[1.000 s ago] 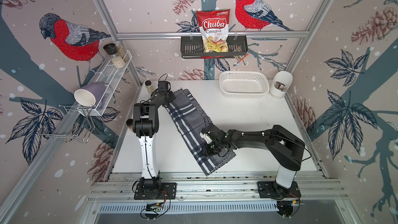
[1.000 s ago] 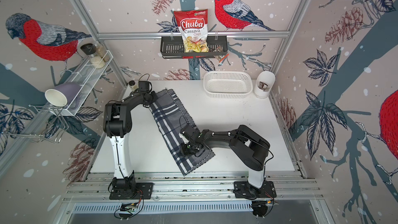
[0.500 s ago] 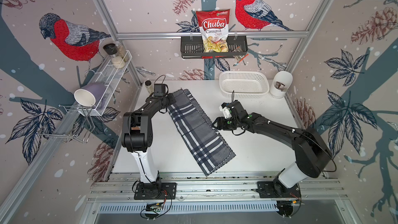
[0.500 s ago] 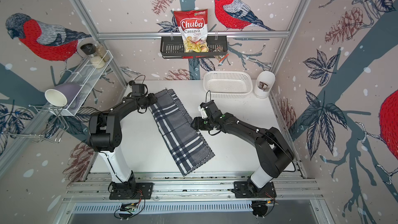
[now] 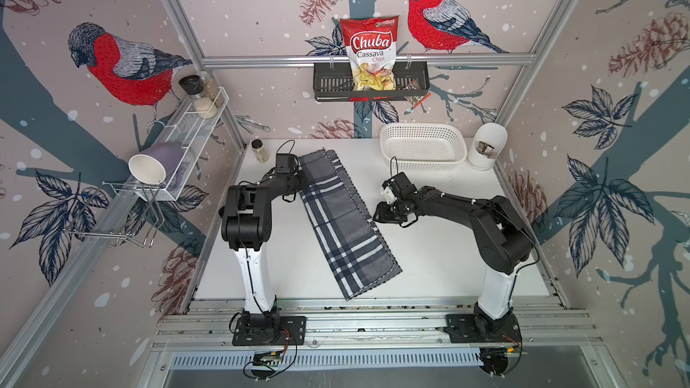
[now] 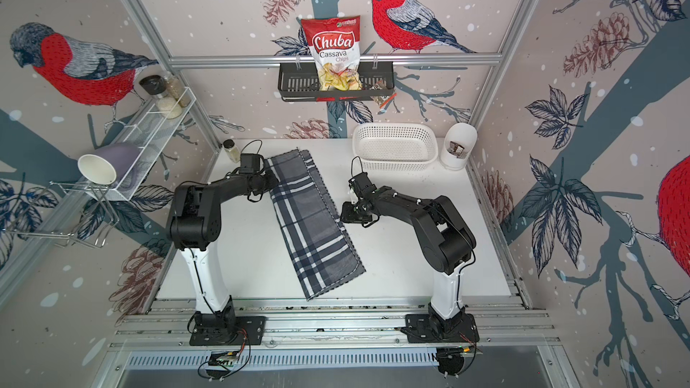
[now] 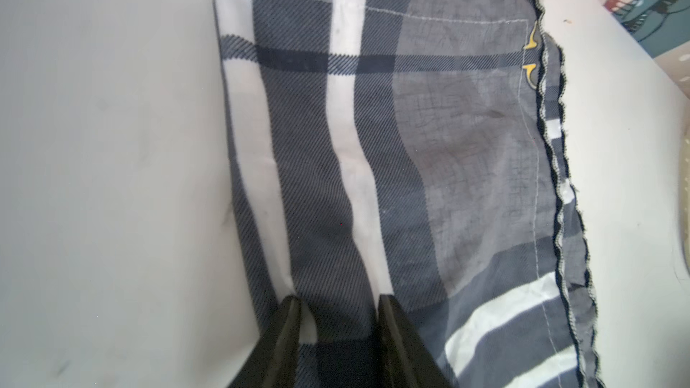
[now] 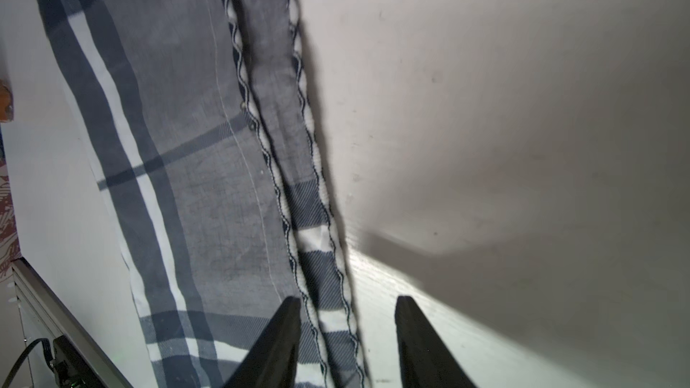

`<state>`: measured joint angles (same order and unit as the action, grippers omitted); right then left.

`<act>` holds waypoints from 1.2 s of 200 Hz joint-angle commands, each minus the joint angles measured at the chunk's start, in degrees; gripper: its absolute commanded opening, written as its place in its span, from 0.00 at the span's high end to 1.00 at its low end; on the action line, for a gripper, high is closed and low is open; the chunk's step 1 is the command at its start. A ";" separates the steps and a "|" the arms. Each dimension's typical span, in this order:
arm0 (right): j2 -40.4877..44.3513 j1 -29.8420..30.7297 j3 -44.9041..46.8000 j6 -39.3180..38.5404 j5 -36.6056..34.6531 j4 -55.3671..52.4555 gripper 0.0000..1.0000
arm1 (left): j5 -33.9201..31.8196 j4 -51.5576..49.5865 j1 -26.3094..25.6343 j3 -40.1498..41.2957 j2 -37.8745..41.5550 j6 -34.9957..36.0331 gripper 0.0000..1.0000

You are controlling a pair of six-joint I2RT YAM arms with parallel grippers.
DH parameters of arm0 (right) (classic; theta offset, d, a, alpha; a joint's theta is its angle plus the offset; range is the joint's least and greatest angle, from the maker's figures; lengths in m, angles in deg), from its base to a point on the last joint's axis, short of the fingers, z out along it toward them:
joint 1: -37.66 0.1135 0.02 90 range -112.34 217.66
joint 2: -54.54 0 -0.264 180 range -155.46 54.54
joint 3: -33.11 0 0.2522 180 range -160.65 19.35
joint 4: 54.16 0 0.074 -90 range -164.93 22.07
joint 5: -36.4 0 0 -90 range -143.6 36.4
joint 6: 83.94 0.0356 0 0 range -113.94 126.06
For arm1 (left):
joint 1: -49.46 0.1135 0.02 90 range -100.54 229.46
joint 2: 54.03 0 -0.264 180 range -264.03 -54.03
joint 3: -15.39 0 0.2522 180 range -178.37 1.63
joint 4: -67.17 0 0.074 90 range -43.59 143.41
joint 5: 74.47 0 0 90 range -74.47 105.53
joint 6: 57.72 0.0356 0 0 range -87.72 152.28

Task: Roll up the pillowcase
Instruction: Adjust the pillowcase at the center of the board, then roll the pillowcase at the center of the board.

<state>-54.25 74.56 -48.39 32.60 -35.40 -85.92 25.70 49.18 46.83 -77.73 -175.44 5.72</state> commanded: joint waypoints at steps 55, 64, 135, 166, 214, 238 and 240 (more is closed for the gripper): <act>-0.23 1.55 3.72 1.90 2.18 7.16 0.51 | 1.37 -12.32 -3.52 -28.23 -15.07 2.13 0.50; 0.96 1.91 3.59 1.00 1.33 7.38 0.46 | 0.73 -13.99 -3.52 -30.62 -15.39 2.26 0.48; 23.47 22.55 12.62 -21.97 -34.02 12.65 0.00 | -1.02 -5.41 -3.52 0.86 18.20 -4.12 0.24; 29.38 37.97 22.44 -36.25 -50.96 20.77 0.00 | 3.25 -3.39 -3.52 26.38 39.12 -10.40 0.24; 26.97 45.53 26.67 -42.94 -47.27 18.50 0.00 | 6.10 -10.17 -3.87 49.69 66.71 -17.56 0.26; 24.65 46.70 27.05 -43.98 -45.28 19.32 0.00 | 6.00 -13.96 -4.25 55.55 77.84 -19.71 0.25; 24.34 46.81 27.01 -44.09 -45.47 19.45 0.00 | 5.93 -14.07 -4.34 56.00 78.43 -19.96 0.24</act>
<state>-27.96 120.07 -21.47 -8.16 -81.19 -68.50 30.64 39.02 42.98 -25.88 -104.64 -10.31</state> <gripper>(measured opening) 0.999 0.739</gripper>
